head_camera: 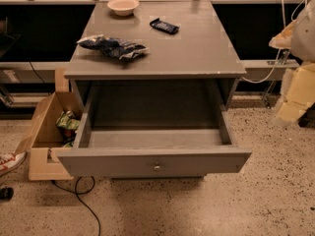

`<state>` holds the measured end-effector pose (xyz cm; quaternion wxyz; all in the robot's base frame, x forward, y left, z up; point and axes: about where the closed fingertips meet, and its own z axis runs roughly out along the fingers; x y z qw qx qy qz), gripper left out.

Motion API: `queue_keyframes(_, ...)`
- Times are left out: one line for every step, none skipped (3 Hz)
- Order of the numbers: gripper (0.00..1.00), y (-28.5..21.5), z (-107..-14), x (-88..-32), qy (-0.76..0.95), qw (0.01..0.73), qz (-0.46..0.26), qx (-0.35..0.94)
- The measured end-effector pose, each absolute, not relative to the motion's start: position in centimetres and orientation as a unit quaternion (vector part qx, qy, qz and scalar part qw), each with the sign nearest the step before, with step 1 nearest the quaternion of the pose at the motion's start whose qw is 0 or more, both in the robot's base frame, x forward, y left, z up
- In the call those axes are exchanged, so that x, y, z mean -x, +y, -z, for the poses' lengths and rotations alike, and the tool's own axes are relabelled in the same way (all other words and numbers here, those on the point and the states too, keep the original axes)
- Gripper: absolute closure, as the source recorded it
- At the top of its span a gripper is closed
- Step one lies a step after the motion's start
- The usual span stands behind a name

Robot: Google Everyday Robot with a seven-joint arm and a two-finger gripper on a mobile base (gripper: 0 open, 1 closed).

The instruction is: Place blue chip bag into top drawer

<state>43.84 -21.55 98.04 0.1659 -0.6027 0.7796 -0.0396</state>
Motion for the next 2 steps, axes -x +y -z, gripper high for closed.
queue_keyframes(0.00, -21.6, -98.0, -43.8, 0.780, 0.166, 0.040, 0.603)
queue_keyframes(0.00, -19.8, -97.7, -46.2, 0.783, 0.197, 0.020, 0.590)
